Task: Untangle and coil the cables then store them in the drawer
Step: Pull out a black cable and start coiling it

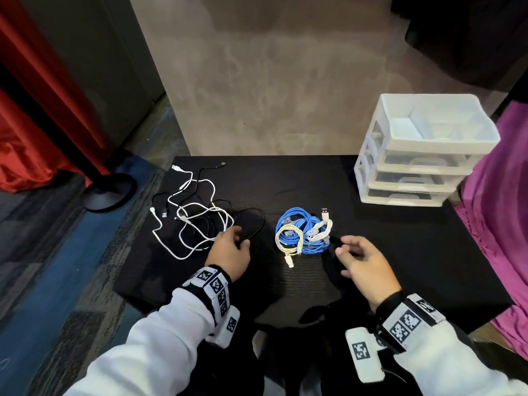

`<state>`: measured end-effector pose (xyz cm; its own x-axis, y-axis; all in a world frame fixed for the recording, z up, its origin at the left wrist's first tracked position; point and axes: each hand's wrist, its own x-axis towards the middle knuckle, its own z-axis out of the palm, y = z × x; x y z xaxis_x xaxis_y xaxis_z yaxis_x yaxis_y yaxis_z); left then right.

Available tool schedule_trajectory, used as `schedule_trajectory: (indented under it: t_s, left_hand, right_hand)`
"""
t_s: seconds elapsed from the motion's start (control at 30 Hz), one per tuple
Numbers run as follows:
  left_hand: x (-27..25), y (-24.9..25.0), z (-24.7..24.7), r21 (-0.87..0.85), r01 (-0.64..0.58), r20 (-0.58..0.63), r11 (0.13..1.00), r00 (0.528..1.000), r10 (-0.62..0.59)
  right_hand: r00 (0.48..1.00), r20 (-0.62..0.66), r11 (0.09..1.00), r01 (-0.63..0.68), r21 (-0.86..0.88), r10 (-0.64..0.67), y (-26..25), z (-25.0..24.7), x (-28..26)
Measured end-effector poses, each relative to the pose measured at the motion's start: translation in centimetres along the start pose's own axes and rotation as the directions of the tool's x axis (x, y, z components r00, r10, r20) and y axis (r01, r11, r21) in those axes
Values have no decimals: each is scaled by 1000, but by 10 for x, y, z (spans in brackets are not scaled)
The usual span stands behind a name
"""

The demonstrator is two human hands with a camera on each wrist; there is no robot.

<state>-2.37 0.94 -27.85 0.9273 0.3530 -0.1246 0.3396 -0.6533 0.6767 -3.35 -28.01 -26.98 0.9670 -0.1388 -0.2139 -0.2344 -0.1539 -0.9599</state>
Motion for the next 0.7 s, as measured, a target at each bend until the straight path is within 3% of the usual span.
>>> schedule_trajectory:
  t_s: [0.1, 0.23, 0.3, 0.4, 0.47, 0.57, 0.63, 0.7]
  left_hand:
    - [-1, -6, -2, 88, 44, 88, 995, 995, -52]
    - [-4, -8, 1, 266, 1, 158, 964, 986, -45]
    - [-8, -7, 0, 254, -22, 143, 967, 990, -15]
    - [-23, 5, -14, 133, -144, 51, 981, 989, 139]
    - [-40, 18, -29, 86, -294, -10, 952, 955, 296]
    - [-69, 44, -56, 86, -538, -43, 839, 839, 543]
    - [-81, 57, -69, 34, -621, -51, 783, 781, 622]
    - [-83, 59, -77, -41, -630, -92, 775, 775, 625]
  right_hand:
    - [995, 52, 995, 83, -50, -80, -5, 6, -7]
    - [982, 139, 985, 143, -99, -128, -12, 17, -12]
    - [969, 196, 977, 178, -122, -152, -14, 23, -16]
    - [935, 247, 943, 295, -153, -253, -24, 30, -27]
    - [878, 325, 891, 419, -172, -351, -38, 37, -37]
    - [768, 489, 826, 542, -155, -413, -56, 53, -41]
    - [704, 519, 748, 641, -173, -484, -64, 64, -38]
    - [669, 533, 685, 698, -209, -518, -77, 72, -35]
